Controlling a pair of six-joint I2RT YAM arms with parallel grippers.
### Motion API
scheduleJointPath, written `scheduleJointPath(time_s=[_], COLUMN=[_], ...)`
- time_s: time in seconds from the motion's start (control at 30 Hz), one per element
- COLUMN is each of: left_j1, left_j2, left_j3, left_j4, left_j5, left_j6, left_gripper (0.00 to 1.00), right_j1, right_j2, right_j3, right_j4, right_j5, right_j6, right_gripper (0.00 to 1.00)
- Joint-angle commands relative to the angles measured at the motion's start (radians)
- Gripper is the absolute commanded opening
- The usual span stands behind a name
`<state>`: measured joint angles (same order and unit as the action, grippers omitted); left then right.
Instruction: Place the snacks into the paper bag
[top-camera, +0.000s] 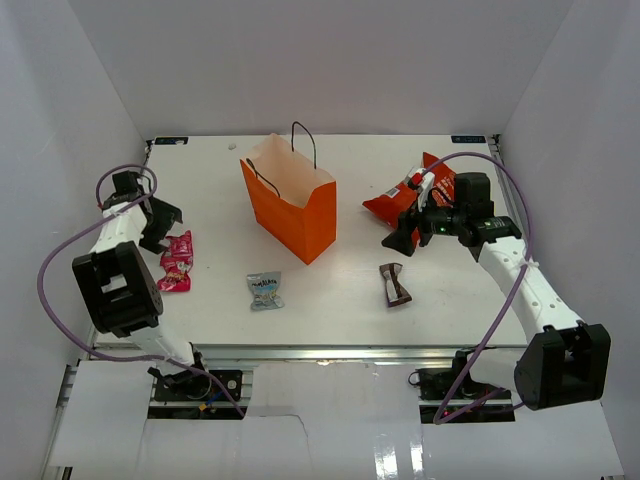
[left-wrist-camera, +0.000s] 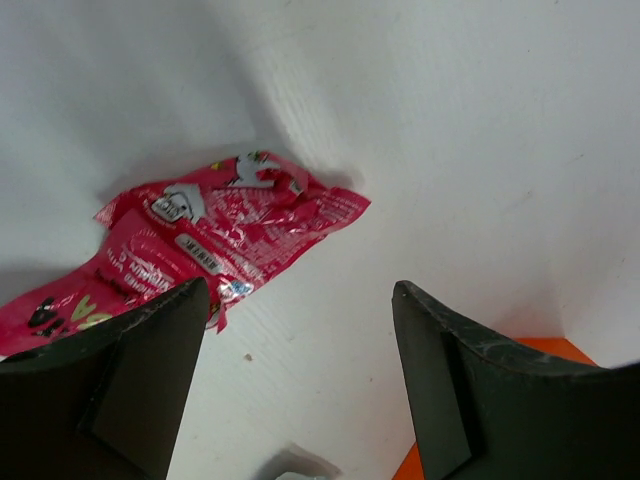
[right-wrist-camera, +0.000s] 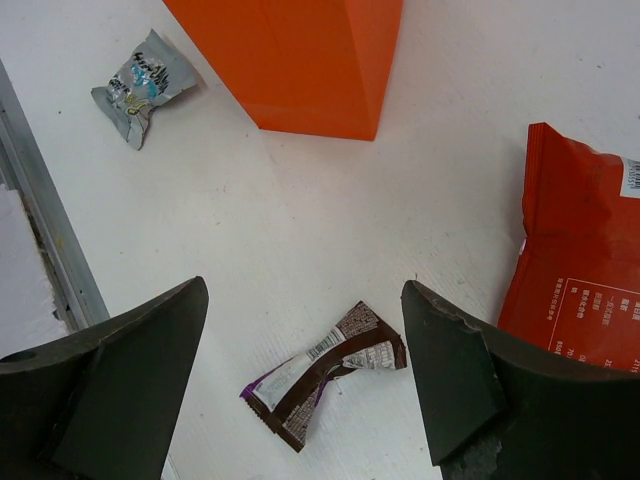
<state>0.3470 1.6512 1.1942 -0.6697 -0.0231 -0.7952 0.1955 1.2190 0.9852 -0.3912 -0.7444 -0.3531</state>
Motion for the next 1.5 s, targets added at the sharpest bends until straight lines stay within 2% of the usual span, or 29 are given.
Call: scheduleJointPath(time_s=[0.0,0.27,0.83,1.07,1.17,1.3,1.47], left_j1=[0.009,0.01,0.01,0.01,0.01,0.012,0.01], left_j2=[0.074,0.205,0.317,0.317,0.297,0.231,0.079], left_j3=[0.083,0.2,0.191,0.208,0.214,0.22,0.205], left_j4=[0.009,-0.05,-0.108,-0.111,-0.107,-0.074,-0.027], left_j5=[0.022,0.042,-0.009,0.003,0.017,0.081,0.19], left_j6=[0.059,0.097,0.149,0.16,0.16,0.156,0.125], left_gripper=[0.85,0.84,0.69,0.44,0.37,0.2,0.11], right_j1=[-0.01,-0.014,-0.039,-0.042,-0.048,-0.056,-0.064], right_j2=[-0.013,0.004,0.03,0.03,0.03,0.034,0.042], right_j3=[0.0,0.007,0.047,0.061,0.078,0.102,0.122], right_j4=[0.035,0.034,0.026,0.023,0.017,0.006,-0.001], right_j5=[-0.041,-0.053,-0.059,-0.059,-0.053,-0.049,-0.053], right_j6=[-0.026,-0.023,-0.014,-0.01,-0.021,-0.041,-0.047], right_gripper=[0.84,0.84,0.84,0.84,0.84,0.84,0.84])
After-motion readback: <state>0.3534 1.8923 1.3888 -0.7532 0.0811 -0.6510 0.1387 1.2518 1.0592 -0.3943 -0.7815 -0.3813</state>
